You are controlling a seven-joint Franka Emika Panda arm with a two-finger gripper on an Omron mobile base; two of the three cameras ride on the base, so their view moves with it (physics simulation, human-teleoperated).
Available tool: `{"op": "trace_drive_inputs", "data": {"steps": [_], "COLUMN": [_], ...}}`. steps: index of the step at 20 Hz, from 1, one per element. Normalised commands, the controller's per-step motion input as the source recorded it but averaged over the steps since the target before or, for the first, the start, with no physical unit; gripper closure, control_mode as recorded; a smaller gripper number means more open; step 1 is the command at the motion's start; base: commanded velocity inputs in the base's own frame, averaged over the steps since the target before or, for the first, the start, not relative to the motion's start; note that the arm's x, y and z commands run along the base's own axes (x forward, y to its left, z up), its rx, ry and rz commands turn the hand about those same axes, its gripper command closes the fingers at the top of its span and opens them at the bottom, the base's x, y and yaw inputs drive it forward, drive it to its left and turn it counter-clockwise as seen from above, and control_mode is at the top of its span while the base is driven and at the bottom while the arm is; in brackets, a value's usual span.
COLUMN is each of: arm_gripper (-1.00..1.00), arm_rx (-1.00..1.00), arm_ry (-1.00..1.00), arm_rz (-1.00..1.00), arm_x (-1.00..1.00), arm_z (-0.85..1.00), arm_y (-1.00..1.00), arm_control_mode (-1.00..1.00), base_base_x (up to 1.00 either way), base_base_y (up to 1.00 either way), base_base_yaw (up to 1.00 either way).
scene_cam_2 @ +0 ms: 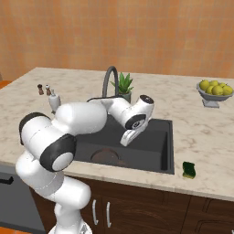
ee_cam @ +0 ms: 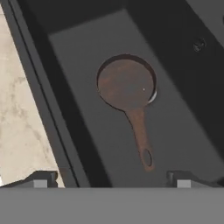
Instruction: Pick the pan and sponge and place them into the sink. Then turn on the water.
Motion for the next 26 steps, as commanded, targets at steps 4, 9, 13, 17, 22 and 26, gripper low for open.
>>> {"op": "trace_drive_inputs", "data": {"steps": [4, 9, 13, 17, 22, 26], "arm_gripper": [-1.0, -1.0, -1.0, -1.0, -1.0, -1.0], "arm_rx": [0.0, -0.02, -0.02, 0.0, 0.04, 0.02], "arm_ry": [0.03, -0.02, 0.03, 0.13, 0.22, 0.11], "arm_rz": [-0.43, -0.52, -0.51, -0.51, -0.38, -0.17], "arm_x": [-0.45, -0.63, -0.34, -0.28, -0.25, -0.14], "arm_z": [0.43, 0.23, 0.26, 0.22, 0.23, 0.0], "arm_y": [-0.39, -0.22, -0.35, -0.48, -0.67, -0.53], "arm_control_mode": [-1.0, -1.0, -1.0, -1.0, -1.0, -1.0], "base_base_x": [0.0, 0.0, 0.0, 0.0, 0.0, 0.0], "base_base_y": [0.0, 0.0, 0.0, 0.0, 0.0, 0.0], "base_base_yaw": [0.0, 0.0, 0.0, 0.0, 0.0, 0.0]}}
